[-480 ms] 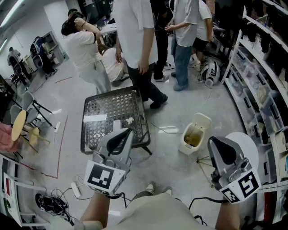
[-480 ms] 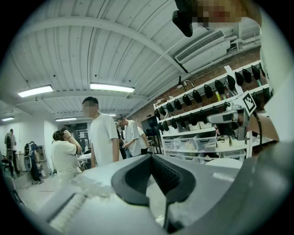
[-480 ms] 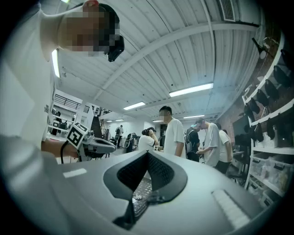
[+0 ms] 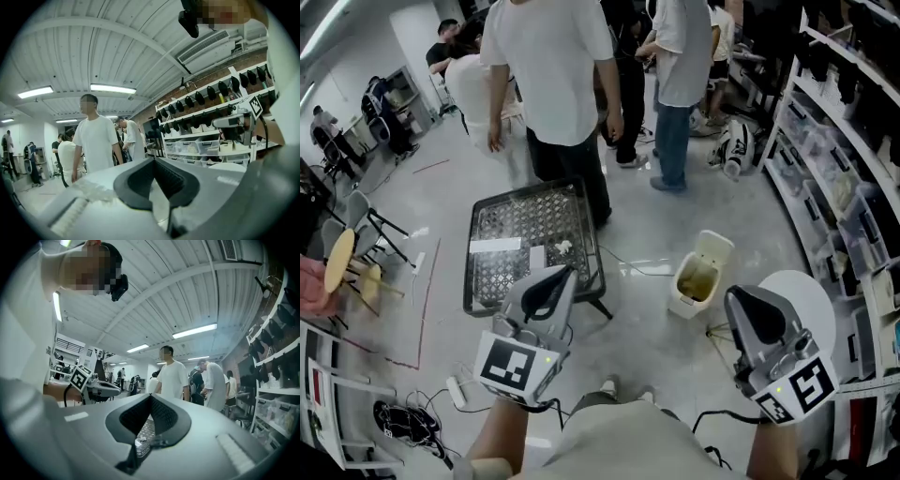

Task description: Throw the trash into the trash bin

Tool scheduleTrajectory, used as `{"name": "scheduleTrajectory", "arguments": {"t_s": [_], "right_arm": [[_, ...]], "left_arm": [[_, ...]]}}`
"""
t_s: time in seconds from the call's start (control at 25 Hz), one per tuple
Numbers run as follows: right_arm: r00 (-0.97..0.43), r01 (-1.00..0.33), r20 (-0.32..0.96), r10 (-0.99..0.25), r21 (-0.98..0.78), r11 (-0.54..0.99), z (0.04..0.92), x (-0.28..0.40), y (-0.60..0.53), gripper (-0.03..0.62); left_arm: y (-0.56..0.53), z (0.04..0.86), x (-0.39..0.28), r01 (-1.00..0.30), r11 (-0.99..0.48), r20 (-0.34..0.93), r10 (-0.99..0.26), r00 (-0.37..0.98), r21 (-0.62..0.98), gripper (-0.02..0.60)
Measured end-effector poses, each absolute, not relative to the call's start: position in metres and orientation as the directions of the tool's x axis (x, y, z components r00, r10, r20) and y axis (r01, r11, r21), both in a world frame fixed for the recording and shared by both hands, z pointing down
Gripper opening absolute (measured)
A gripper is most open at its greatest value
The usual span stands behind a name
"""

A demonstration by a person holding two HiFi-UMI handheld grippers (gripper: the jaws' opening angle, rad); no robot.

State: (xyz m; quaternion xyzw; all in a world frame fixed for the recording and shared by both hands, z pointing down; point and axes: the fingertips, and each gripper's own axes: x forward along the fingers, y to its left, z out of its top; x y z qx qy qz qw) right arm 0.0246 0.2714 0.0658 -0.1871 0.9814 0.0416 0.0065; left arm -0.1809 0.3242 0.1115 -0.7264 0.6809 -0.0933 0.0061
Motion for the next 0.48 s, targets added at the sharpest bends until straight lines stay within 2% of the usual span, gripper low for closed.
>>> {"name": "scheduleTrajectory", "arguments": {"t_s": [0.16,0.32,0.36,0.4,0.44,0.48], "right_arm": [[-0.935,-0.355,-0.030,-0.354,0.070,0.932,0.072,0.034,0.275,0.003],[-0.942,-0.336,-0.032,-0.334,0.052,0.941,0.077,0.041,0.274,0.002],[-0.943,-0.331,-0.031,-0.330,0.048,0.942,0.079,0.042,0.273,0.002],[-0.945,-0.326,-0.030,-0.325,0.044,0.944,0.080,0.042,0.274,0.002],[-0.947,-0.321,-0.029,-0.320,0.041,0.946,0.081,0.042,0.274,0.002],[-0.948,-0.318,-0.028,-0.317,0.040,0.947,0.082,0.042,0.273,0.003]], "left_arm": [[0.329,0.115,-0.174,-0.986,-0.060,0.135,-0.990,0.039,-0.154,0.002],[0.333,0.109,-0.165,-0.988,-0.025,0.072,-0.997,0.014,-0.150,0.003],[0.333,0.107,-0.164,-0.989,-0.017,0.062,-0.998,0.007,-0.149,0.048],[0.332,0.106,-0.164,-0.989,-0.014,0.058,-0.998,0.006,-0.144,0.254],[0.331,0.104,-0.164,-0.991,-0.013,0.053,-0.999,0.006,-0.136,0.324],[0.330,0.103,-0.164,-0.991,-0.010,0.045,-0.999,0.004,-0.131,0.324]]}}
